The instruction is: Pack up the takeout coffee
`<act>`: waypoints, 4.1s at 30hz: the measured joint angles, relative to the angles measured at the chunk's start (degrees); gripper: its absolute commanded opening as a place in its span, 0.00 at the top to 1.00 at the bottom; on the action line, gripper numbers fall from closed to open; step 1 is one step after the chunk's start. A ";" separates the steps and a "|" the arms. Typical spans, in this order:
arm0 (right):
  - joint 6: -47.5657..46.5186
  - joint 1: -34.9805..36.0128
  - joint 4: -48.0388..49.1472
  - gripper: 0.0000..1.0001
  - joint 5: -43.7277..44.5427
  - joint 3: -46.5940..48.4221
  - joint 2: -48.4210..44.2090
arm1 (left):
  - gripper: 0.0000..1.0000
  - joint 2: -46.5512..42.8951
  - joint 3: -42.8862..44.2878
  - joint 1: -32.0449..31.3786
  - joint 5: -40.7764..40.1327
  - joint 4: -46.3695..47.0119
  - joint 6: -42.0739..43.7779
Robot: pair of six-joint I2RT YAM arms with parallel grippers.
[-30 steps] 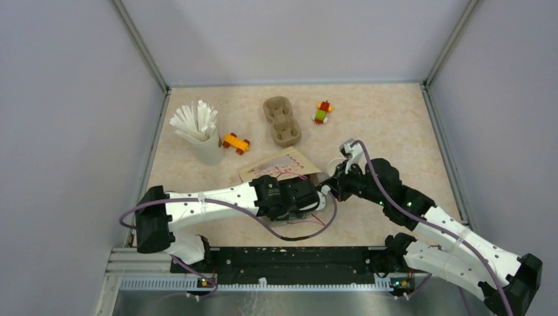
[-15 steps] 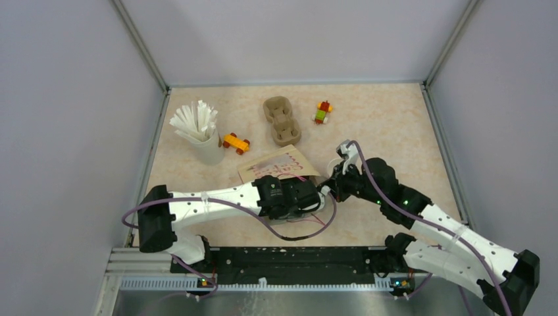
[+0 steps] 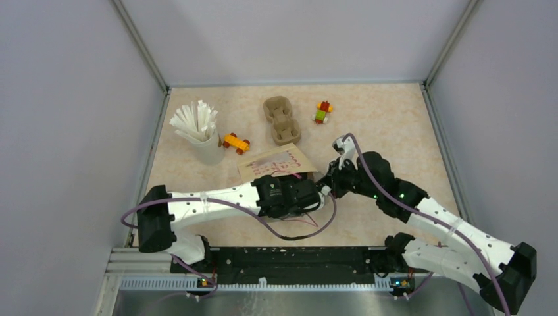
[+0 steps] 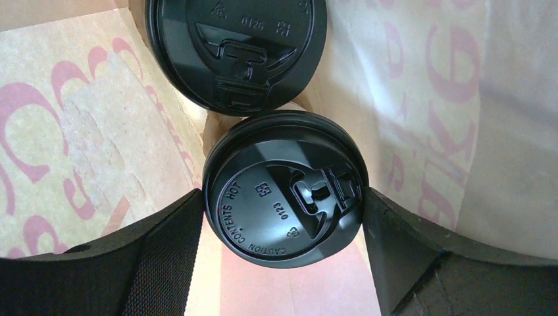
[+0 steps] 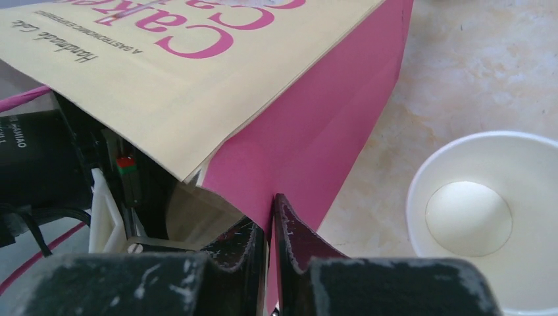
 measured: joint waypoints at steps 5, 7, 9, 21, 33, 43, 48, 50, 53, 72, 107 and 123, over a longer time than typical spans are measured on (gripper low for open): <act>1.36 0.00 -0.87 0.82 0.24 1.90 0.46 | 0.76 -0.48 0.00 0.00 0.24 0.07 -0.44; 1.57 0.00 -1.51 0.80 0.44 1.88 -0.35 | 0.76 -0.68 0.00 0.00 0.37 0.11 -0.48; 1.97 0.00 -1.62 0.79 0.44 1.49 -1.77 | 0.76 -0.72 0.00 0.00 0.39 0.13 -0.48; 5.53 0.00 -2.32 0.74 0.68 -1.97 -5.73 | 0.76 -1.66 0.00 0.00 0.39 0.55 0.24; 6.32 0.00 0.68 1.00 1.44 -3.76 -2.78 | 0.77 -2.14 0.00 0.00 0.33 0.72 0.57; 6.29 0.00 1.42 1.00 1.42 -3.74 -2.21 | 0.77 -3.69 -0.87 0.00 -0.37 0.13 1.77; 6.27 0.00 1.46 1.00 1.31 -3.69 -0.98 | 0.76 -4.17 -2.10 0.02 -0.74 -0.42 2.01; 6.21 0.00 1.46 1.00 1.27 -3.67 -0.81 | 0.76 -4.39 -2.08 0.20 -0.68 -0.48 2.12; 6.03 0.00 1.46 1.00 1.25 -3.67 -0.76 | 0.76 -5.11 -2.08 0.76 -0.15 -0.52 2.95; 5.75 0.00 1.46 1.00 0.17 -3.65 -0.76 | 0.76 -7.13 -2.58 4.63 -3.10 1.36 10.97; 3.21 0.00 -2.16 1.00 -0.46 2.21 2.69 | 0.79 -9.29 -10.51 6.34 0.96 7.48 12.94; 3.23 0.00 -2.05 1.00 -0.48 2.23 3.96 | 0.79 -9.55 -12.98 8.13 0.81 12.15 17.40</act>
